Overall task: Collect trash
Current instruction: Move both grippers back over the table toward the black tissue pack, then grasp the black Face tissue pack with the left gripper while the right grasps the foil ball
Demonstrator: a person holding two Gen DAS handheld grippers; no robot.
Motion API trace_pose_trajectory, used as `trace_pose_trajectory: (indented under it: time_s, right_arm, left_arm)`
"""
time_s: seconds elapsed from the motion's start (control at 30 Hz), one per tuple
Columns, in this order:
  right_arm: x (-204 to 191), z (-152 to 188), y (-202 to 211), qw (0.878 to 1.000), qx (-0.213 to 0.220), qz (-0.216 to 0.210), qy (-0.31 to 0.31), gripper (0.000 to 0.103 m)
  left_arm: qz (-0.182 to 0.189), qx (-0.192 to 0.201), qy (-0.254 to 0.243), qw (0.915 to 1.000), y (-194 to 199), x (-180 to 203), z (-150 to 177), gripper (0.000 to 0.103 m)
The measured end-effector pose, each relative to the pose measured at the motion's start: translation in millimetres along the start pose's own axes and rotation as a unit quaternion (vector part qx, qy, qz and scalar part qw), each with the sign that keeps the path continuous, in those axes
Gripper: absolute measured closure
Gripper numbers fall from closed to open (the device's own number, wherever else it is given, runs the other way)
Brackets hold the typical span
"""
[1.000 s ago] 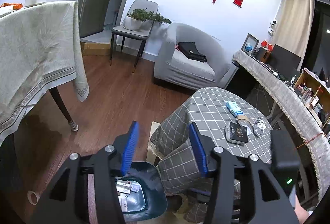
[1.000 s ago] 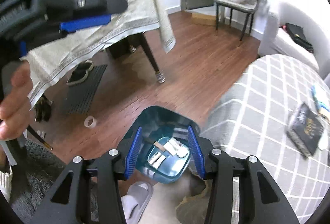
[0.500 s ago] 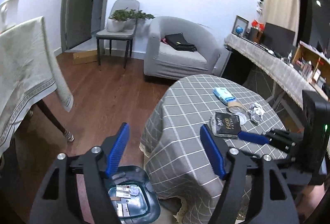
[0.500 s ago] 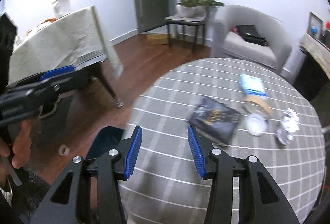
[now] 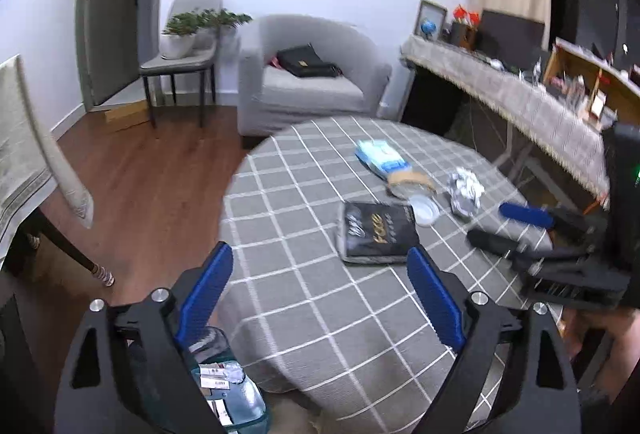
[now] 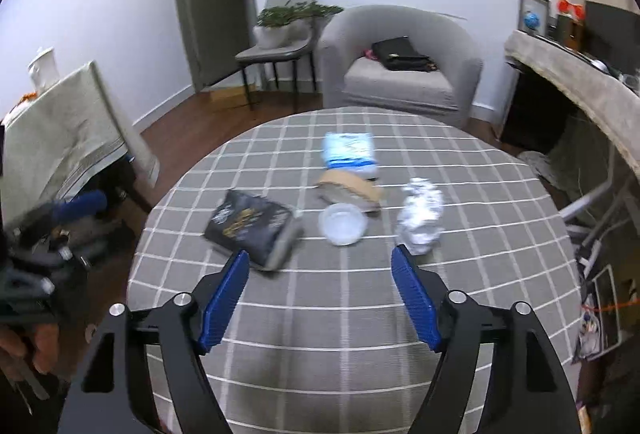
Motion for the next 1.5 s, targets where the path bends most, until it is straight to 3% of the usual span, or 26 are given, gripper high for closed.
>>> trace_pose_trajectory:
  time_s: [0.27,0.53,0.77,1.3,1.37,1.5]
  right_arm:
    - [40,12,-3,0.999,-0.015,0.008,-0.042,0.011]
    - [59,23,-4,0.997,-0.025,0.004,-0.066,0.01]
    - [69,27,-7,0.997,-0.032,0.006,-0.069,0.008]
    - [78,14,-39,0.997,-0.051,0.013,-0.053,0.008]
    - [77,12,-43,0.997,-0.051,0.015,-0.048,0.008]
    - [73,5,-49,0.998,-0.048,0.015,-0.036,0.008]
  left_arm:
    - [0.008,-0.045,-0.032,0.9985,-43,36,13,0.009]
    - [-0.004,-0.068,-0.017,0.9976,-77,43,17,0.008]
    - [-0.022,-0.073,-0.014,0.997,-89,42,15,0.008]
    - [-0.01,-0.077,0.027,0.9966,-111,37,5,0.008]
    - [-0.005,-0.074,0.034,0.9966,-111,33,4,0.01]
    - [-0.01,-0.07,0.035,0.9969,-111,30,2,0.025]
Point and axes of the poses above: each gripper's, at about its wrist camera, not at the fingertips, and y roughly against the way its jaws point, x to its right, z to its underside, the point moved 8 cm from there along -y, roughly the way its jaws point, and after that the axes turned 4 degrees about z, right-handed, at the moved point
